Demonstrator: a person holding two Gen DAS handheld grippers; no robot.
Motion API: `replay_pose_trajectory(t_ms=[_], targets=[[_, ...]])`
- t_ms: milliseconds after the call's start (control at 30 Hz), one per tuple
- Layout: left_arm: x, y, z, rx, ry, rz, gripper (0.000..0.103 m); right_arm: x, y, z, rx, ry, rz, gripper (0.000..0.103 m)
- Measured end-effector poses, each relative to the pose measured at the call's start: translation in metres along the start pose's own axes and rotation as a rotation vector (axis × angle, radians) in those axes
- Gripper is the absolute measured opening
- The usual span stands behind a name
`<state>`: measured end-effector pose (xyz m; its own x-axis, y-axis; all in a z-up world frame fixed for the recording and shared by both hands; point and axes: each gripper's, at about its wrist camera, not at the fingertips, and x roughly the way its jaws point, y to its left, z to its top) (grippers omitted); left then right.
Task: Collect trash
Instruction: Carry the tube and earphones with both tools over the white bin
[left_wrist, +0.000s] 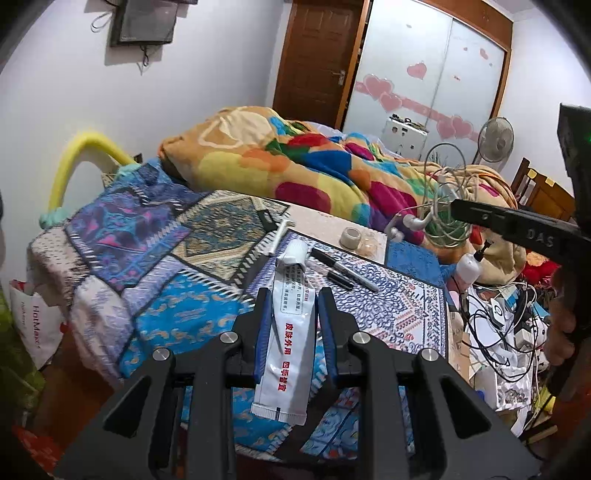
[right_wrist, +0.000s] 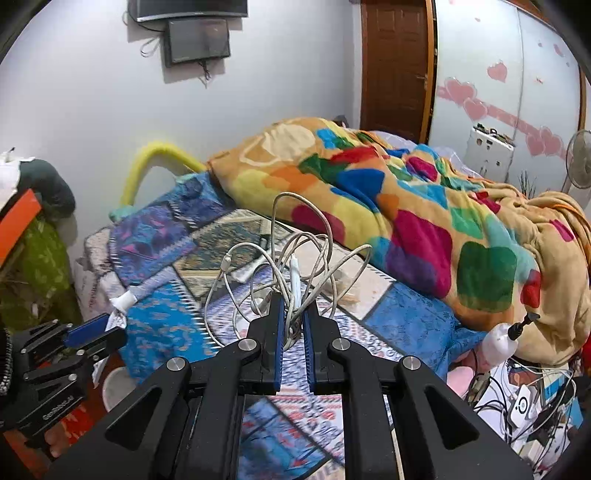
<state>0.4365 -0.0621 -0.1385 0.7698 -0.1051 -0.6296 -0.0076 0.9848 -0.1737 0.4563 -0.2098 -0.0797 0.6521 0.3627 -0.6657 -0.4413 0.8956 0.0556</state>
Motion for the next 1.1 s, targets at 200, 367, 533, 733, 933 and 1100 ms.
replay_pose_trajectory(t_ms=[200,367,533,733,933,1100], targets=[[-0.04,0.025,-0.012,-0.015,-0.017,0.03,0.025,-0.027,0.036,-0.001,-0.021,-0.029,0.045,0.009],[-0.069,0.052,-0.025,-0.037,-0.022,0.055,0.025,-0.039,0.07,-0.007,-0.038,-0.037,0.091,0.009],[-0.094,0.085,-0.041,-0.062,-0.017,0.094,0.025,-0.039,0.113,-0.018,-0.079,-0.022,0.148,0.009],[-0.12,0.132,-0.062,-0.116,-0.013,0.147,0.025,-0.031,0.166,-0.029,-0.123,0.006,0.225,0.009],[-0.136,0.187,-0.092,-0.205,0.001,0.203,0.025,-0.011,0.217,-0.037,-0.187,0.052,0.287,0.009],[-0.137,0.226,-0.114,-0.259,0.034,0.248,0.025,0.011,0.254,-0.045,-0.227,0.101,0.33,0.009]])
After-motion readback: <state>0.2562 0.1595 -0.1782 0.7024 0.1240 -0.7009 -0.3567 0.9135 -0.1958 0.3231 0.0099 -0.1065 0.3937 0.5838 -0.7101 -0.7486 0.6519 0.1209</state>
